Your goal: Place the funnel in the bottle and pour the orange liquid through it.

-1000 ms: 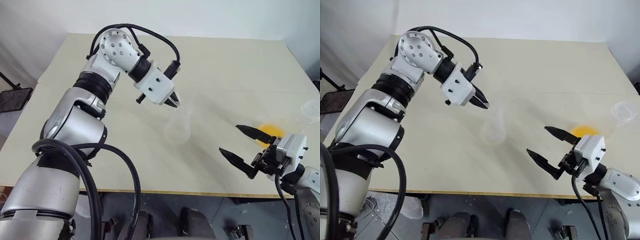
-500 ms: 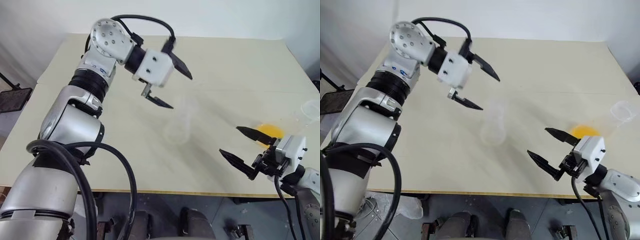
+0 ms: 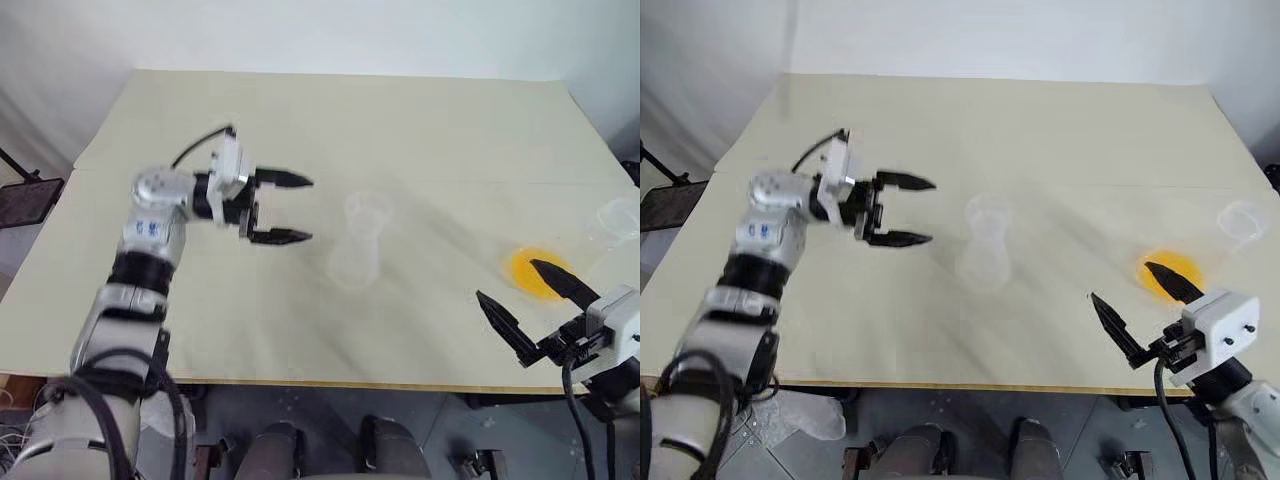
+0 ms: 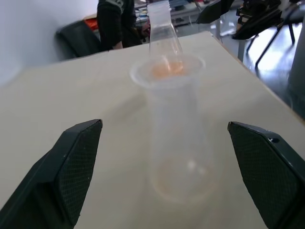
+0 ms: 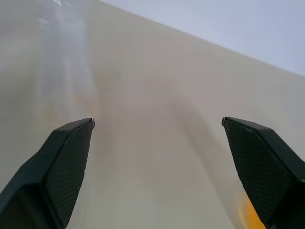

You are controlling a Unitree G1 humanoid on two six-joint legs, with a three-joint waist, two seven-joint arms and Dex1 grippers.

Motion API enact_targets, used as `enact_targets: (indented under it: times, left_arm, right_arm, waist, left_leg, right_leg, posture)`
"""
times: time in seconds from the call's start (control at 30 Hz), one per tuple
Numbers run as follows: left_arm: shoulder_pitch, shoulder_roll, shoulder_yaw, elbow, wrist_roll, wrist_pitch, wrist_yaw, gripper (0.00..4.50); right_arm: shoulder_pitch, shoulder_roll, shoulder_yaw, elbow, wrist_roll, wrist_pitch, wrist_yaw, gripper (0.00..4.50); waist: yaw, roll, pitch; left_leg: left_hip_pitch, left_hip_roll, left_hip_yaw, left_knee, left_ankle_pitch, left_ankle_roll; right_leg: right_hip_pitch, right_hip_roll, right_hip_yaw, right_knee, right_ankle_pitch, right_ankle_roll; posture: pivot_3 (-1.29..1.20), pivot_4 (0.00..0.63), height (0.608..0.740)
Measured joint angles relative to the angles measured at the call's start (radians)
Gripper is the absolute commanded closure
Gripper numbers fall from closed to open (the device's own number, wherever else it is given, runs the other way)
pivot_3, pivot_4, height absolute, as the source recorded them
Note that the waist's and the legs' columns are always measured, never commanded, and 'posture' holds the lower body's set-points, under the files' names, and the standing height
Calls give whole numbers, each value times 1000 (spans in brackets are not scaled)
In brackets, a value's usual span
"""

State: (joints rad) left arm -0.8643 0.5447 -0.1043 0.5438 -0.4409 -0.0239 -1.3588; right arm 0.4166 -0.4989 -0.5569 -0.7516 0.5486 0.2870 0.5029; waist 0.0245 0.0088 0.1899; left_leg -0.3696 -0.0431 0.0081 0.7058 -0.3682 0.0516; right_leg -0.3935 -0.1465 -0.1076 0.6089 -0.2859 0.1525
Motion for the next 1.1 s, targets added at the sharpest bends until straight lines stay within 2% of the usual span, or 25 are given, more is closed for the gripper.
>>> enact_targets:
  times: [0.1, 0.23, 0.37, 0.5, 0.9, 1.1]
  left_arm:
    - [126, 13, 32, -122, -4, 66, 40, 12]
    - [250, 12, 68, -184, -6, 100, 64, 12]
    - [272, -4, 68, -192, -6, 113, 67, 12]
    - [272, -32, 66, -219, -4, 113, 68, 12]
    - [323, -43, 69, -353, -6, 156, 104, 12]
    - [370, -42, 84, -434, -13, 200, 138, 12]
  right_arm:
    - [23, 25, -16, -52, 5, 49, -80, 0]
    - [82, 83, -52, -129, 0, 107, -189, 0]
    - [96, 107, -105, -161, -1, 153, -276, 0]
    - [5, 99, -142, -84, -4, 185, -337, 0]
    - [-257, -32, -126, 260, -56, 189, -296, 0]
    - [-342, -78, -126, 363, -58, 177, -257, 0]
  waist:
    - [2, 1, 0]
    - [4, 2, -2]
    - [4, 2, -2]
    - [-1, 3, -2]
    - [-2, 5, -4]
    - [-1, 6, -4]
  left_leg:
    - [1, 0, -1, 0, 0, 0]
    - [1, -1, 0, 0, 0, 0]
    - [2, -1, 0, 0, 0, 0]
    - [3, -1, 2, 0, 0, 0]
    - [3, -1, 3, -1, 0, 0]
    - [2, -1, 3, -1, 0, 0]
  right_leg:
    - [0, 0, 1, 2, 0, 0]
    - [0, 0, 1, 2, 0, 0]
    - [1, 0, 2, 2, 0, 0]
    - [0, 0, 3, 2, 0, 0]
    - [0, -1, 4, 2, 0, 0]
    - [0, -1, 4, 1, 0, 0]
  posture:
    - [0, 150, 740]
    - [0, 150, 740]
    - [0, 150, 740]
    - [0, 150, 740]
    - [0, 150, 740]
    - [0, 150, 740]
